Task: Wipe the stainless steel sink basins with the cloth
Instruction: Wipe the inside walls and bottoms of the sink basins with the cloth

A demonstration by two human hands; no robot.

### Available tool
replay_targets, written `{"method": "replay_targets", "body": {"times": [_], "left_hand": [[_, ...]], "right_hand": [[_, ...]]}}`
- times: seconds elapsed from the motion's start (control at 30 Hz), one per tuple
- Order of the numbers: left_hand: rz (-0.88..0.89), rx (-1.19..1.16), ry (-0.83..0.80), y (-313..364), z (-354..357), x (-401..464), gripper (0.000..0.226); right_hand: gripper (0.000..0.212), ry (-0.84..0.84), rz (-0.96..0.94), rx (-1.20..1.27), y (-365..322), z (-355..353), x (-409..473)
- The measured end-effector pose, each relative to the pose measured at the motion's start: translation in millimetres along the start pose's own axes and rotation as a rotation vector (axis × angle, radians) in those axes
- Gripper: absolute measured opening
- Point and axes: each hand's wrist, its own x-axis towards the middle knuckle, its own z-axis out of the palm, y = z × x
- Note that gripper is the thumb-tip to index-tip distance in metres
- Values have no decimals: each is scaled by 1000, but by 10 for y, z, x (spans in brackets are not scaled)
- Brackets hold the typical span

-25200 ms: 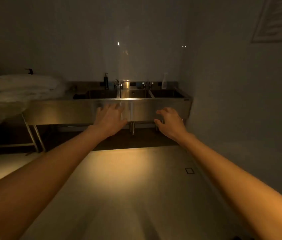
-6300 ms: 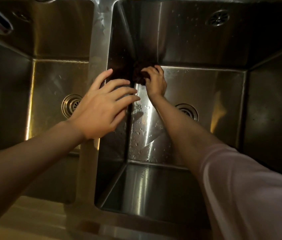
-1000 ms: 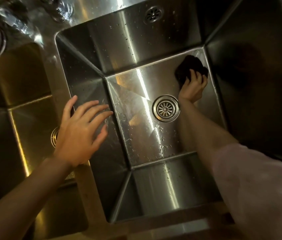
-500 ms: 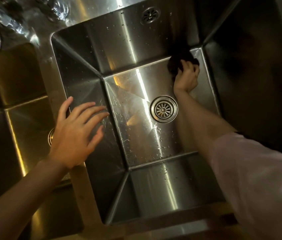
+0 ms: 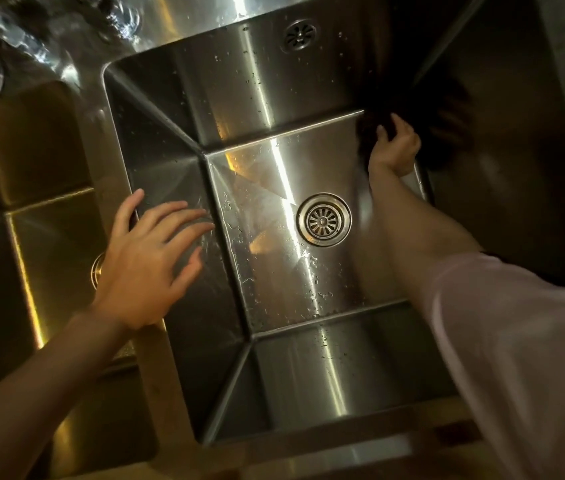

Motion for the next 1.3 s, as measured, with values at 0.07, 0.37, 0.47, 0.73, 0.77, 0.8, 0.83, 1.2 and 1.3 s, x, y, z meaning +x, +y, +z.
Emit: {"method": "replay_targets", "body": {"times": [0.07, 0.37, 0.47, 0.73, 0.77, 0.8, 0.83, 1.2, 1.3], "left_hand": [[-2, 2, 0, -3, 5, -3, 41], [-6, 28, -10, -1, 8, -7, 40], [-2, 34, -16, 17, 4, -4, 40], [-5, 29, -4, -3, 24, -3, 41], [-5, 22, 1, 4, 18, 0, 41], [-5, 14, 6, 8, 11, 5, 41], [-4, 9, 7, 10, 5, 9, 41], [2, 9, 26, 16, 3, -2, 39], [2, 12, 20, 21, 3, 3, 40]], "right_hand": [[35, -13, -47, 28, -32, 56, -21], [45, -148, -397, -368, 338, 1, -442], [47, -126, -373, -382, 509, -20, -620], [50, 54, -88, -243, 236, 19, -245], [50, 54, -61, -229, 186, 20, -194], [51, 44, -47, -225, 142, 21, -154], [52, 31, -44, -222, 105, 22, -123], [49, -196, -354, -243, -34, 228, -702], [47, -282, -517, -281, 101, 211, -826]]}}
